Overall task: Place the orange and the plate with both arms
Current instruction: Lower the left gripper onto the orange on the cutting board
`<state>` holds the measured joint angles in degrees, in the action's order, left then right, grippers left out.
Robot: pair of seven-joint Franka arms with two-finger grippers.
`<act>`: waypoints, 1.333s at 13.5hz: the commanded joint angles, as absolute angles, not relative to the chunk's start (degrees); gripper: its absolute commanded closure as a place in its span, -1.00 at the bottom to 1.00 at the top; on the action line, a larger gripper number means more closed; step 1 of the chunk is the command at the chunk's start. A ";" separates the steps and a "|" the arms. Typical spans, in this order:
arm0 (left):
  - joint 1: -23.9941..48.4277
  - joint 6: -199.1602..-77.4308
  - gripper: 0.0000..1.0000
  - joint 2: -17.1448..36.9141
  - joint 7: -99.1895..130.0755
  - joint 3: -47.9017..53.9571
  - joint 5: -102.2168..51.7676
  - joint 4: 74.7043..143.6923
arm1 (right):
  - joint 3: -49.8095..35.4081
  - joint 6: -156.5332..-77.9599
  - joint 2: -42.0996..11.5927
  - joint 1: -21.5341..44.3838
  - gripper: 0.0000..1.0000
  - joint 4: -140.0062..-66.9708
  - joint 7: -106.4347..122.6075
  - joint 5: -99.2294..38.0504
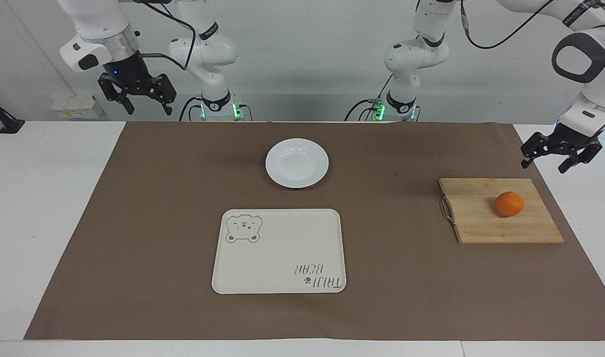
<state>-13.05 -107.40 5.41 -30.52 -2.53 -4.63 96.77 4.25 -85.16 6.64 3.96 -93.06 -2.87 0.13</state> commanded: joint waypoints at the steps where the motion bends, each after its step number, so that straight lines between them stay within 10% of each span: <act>1: -15.29 -111.08 -1.00 6.32 -33.48 -2.02 -6.33 99.22 | 4.04 -85.08 6.86 3.34 -1.00 -93.16 -1.49 0.53; 18: -17.23 -130.34 -0.98 13.01 -37.09 -2.02 -9.58 113.91 | 4.04 -85.08 6.86 3.34 -1.00 -93.16 -1.49 0.53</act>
<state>-16.27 -129.75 14.77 -35.86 -2.47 -8.57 111.71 4.25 -85.16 6.64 3.96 -93.06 -2.87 0.13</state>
